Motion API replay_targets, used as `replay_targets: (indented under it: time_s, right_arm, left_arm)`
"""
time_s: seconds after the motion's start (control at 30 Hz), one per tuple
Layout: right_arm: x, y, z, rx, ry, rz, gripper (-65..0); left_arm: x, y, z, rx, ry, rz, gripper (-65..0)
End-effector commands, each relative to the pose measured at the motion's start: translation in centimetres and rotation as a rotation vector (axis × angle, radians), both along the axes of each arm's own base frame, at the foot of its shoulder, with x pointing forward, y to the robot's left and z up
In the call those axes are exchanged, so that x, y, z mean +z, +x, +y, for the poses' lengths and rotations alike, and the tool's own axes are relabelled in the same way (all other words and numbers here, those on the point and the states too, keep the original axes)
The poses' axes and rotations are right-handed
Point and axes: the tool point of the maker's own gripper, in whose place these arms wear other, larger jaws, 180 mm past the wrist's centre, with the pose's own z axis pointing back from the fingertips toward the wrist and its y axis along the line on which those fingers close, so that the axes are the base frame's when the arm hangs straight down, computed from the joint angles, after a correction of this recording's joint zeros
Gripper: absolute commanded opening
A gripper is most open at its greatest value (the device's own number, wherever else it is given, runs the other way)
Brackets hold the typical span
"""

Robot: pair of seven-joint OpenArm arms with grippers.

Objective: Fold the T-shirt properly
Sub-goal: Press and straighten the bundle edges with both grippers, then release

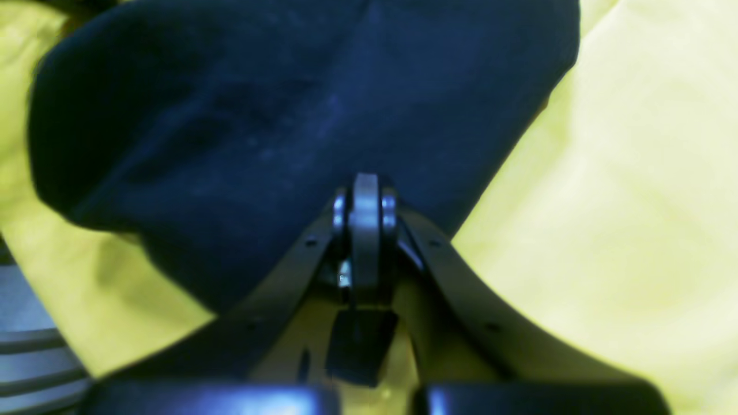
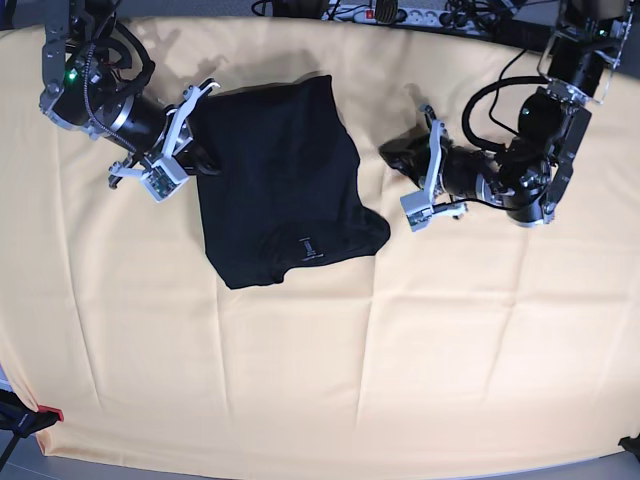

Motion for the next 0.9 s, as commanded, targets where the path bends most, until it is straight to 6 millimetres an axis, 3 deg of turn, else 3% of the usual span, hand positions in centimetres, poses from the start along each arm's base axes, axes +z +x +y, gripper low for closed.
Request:
replay_targets:
  time_s: [0.0,0.23,0.47,0.6,0.87]
  right_arm:
    - [0.9,-0.2,0.5,0.026,0.023,-0.034,-65.0]
    - [0.1,-1.7,1.0,0.044,0.036,0.002,-65.0]
    - [0.1,-1.5,1.0,0.043,0.034,-0.003,-65.0]
    - [-0.8,-2.0,0.4,0.042,-0.015,0.029,-65.0]
    - [-2.7,-2.0,-2.8,-0.077,-0.179,0.032,-65.0]
  left_arm:
    - [0.8,1.3,0.4,0.009,0.002,-0.067,-65.0]
    - [1.5,5.8,-0.7,0.12,-0.035,-0.296,-65.0]
    - [-0.4,7.3,-2.6,0.171,-0.061,-0.29,-65.0]
    - [-0.6,10.0,-1.5,0.226,-0.066,-0.296,-65.0]
    - [-0.5,13.8,0.7,0.306,-0.05,-0.293,-65.0]
